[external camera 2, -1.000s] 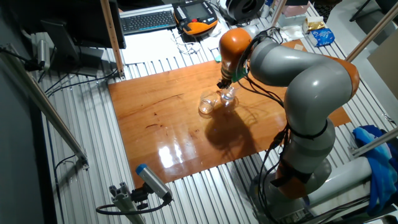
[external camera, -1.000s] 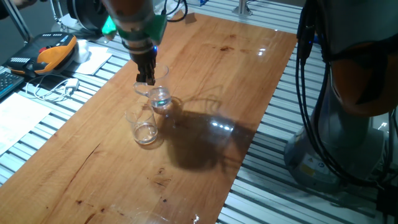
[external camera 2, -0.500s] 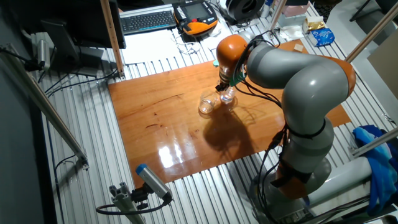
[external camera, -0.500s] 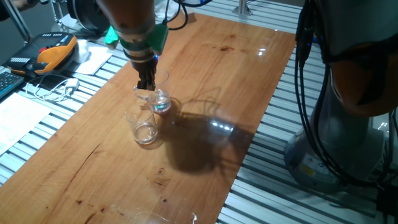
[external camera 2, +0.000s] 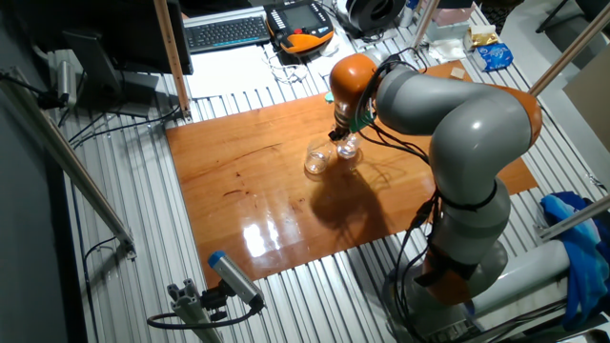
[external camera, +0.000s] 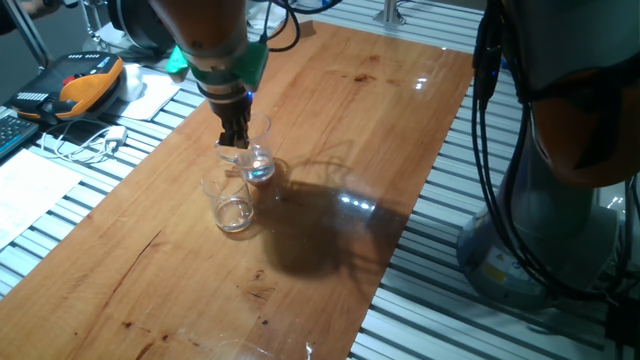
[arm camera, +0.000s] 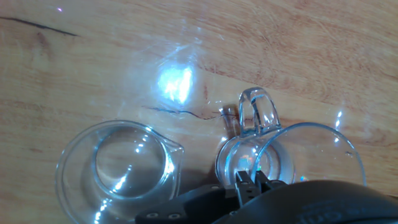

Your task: Pour the water from one cup into another empty cup

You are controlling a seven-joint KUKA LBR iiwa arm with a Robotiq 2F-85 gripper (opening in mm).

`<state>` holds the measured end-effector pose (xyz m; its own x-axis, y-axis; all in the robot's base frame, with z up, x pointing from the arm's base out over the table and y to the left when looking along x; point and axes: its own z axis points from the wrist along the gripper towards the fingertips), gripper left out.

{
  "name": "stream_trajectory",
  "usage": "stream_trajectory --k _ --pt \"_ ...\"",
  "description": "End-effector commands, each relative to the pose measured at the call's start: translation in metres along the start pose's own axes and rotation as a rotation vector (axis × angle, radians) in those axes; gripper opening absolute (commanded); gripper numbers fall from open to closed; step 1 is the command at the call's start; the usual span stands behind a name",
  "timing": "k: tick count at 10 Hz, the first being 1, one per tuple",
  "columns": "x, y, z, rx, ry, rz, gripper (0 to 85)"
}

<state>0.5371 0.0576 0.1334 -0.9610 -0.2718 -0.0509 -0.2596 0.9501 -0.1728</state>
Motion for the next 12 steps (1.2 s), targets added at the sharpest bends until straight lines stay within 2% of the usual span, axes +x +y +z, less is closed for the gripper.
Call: stream_trajectory --k 1,3,4,8,12 --pt "-0.001 0.0 -0.001 -0.004 0.005 0.003 0.0" --pt "-0.002 0.001 -0.002 0.002 0.008 0.013 0.0" --pt "-0.002 0.001 -0.003 0.005 0.006 0.018 17.0" --pt "-0.003 0.001 -0.005 0.011 0.002 0.025 17.0" --pt "-0.006 0.006 -0.019 0.002 0.028 0.042 17.0"
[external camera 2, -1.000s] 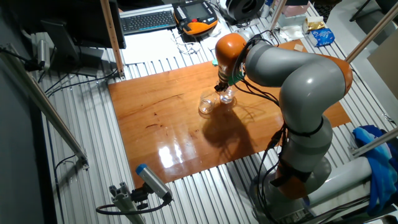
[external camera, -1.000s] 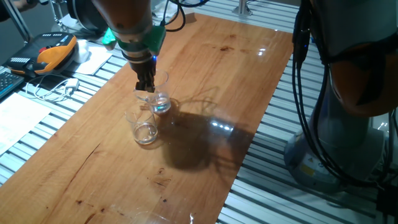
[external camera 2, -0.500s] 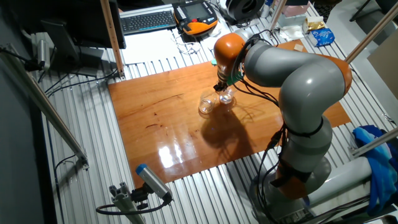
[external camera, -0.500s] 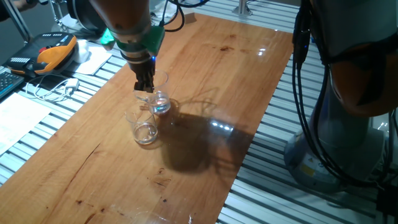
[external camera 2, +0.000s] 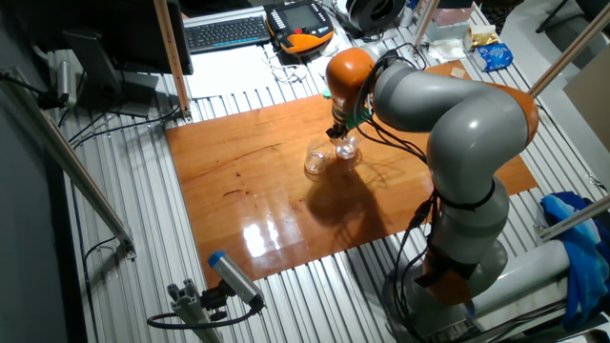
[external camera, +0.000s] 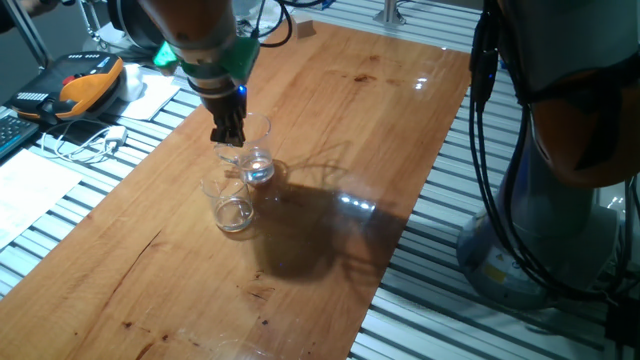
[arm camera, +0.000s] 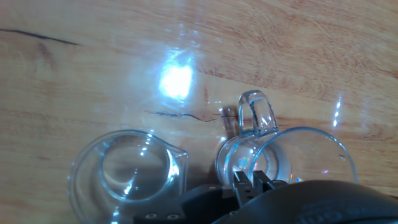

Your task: Pour the water from one cup into another empty cup

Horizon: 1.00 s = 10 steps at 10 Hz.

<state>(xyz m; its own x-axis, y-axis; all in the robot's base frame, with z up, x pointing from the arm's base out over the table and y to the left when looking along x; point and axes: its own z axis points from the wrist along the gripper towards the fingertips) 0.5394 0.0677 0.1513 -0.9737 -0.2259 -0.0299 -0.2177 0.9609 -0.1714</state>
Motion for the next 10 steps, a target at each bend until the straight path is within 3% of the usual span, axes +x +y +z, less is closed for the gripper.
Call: stream_trajectory --k 1,3,5,6,7,9,10 --pt "0.0 0.0 -0.002 -0.007 0.002 0.002 17.0" --pt "-0.001 0.003 -0.013 -0.051 0.024 0.016 17.0" --pt "-0.005 0.01 -0.034 -0.121 0.054 0.037 17.0" --pt "-0.007 0.014 -0.045 -0.143 0.059 0.037 17.0" --pt "-0.007 0.015 -0.056 -0.179 0.065 0.013 0.0" --pt "-0.004 0.01 -0.072 -0.197 0.052 -0.021 0.0" --pt "0.0 0.007 -0.078 -0.24 0.036 -0.03 0.0"
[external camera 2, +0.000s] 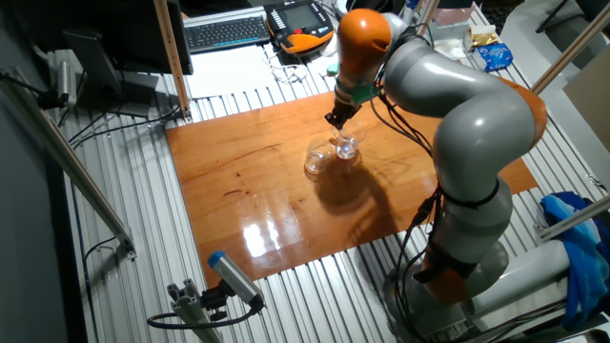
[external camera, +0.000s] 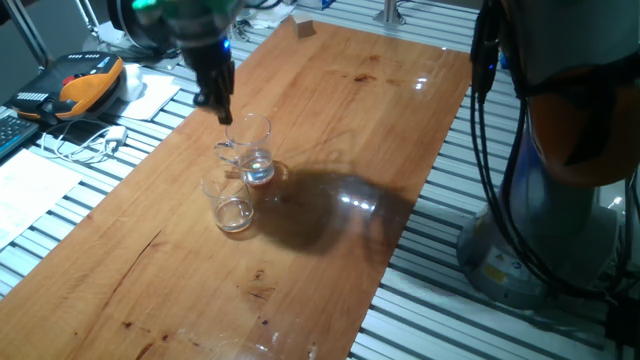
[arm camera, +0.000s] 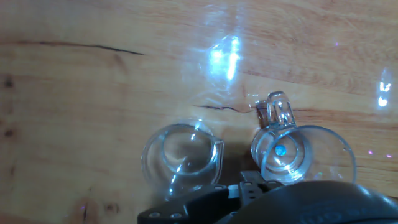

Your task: Pour the water from one cup into another empty cup

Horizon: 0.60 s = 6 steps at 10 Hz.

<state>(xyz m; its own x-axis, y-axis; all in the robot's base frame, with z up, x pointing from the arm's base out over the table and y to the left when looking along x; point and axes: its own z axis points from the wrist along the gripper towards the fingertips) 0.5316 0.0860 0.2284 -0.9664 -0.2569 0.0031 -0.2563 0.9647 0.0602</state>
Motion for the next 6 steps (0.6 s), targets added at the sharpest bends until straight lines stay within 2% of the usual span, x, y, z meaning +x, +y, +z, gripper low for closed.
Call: stream_trajectory --k 1,2,6 --pt "0.0023 -0.0002 -0.0036 -0.041 -0.016 -0.006 0.0" --pt "0.0038 0.0019 -0.006 -0.058 -0.022 0.0 0.0" --pt "-0.0001 0.0066 -0.001 -0.061 0.004 -0.006 0.0"
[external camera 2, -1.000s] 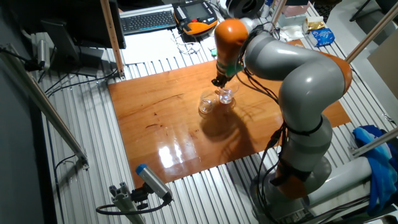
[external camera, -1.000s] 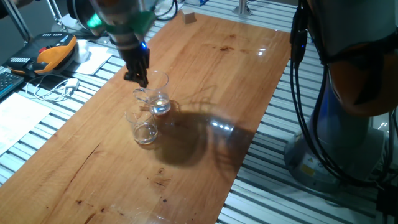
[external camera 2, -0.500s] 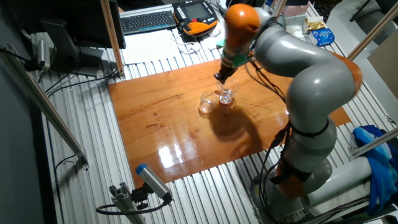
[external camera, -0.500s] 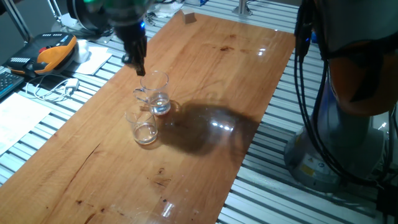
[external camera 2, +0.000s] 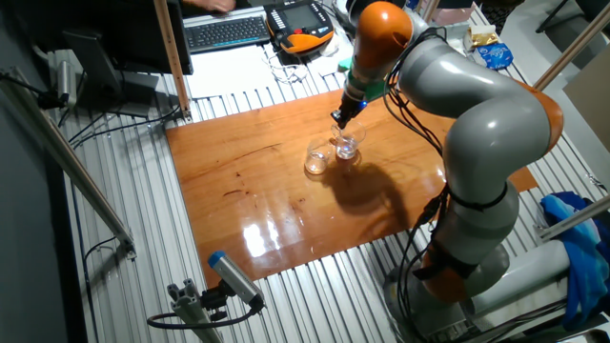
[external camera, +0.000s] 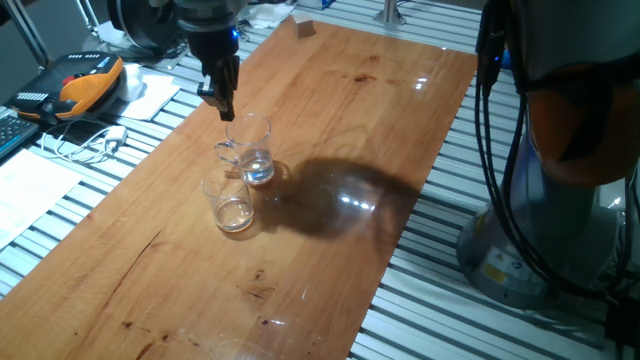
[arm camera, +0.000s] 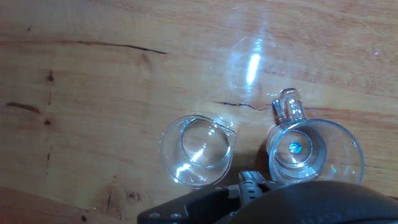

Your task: Pour the water from one cup into another empty cup

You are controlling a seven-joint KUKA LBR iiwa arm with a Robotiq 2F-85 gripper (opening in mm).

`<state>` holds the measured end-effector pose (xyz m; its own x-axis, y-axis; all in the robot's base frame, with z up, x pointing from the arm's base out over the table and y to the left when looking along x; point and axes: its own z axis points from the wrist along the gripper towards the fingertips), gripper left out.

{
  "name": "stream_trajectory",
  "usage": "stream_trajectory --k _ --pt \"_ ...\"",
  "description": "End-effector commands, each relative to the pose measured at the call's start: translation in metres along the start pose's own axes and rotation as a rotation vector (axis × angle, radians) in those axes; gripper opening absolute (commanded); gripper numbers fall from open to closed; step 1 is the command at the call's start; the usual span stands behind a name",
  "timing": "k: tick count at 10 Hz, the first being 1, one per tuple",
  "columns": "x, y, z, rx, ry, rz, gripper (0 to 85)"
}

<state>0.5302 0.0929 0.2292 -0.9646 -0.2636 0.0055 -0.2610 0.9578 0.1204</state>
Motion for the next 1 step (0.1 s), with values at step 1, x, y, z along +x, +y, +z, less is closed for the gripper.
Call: stream_trajectory --k 1 --pt "-0.0009 0.0021 0.0017 0.001 -0.003 -0.003 0.0"
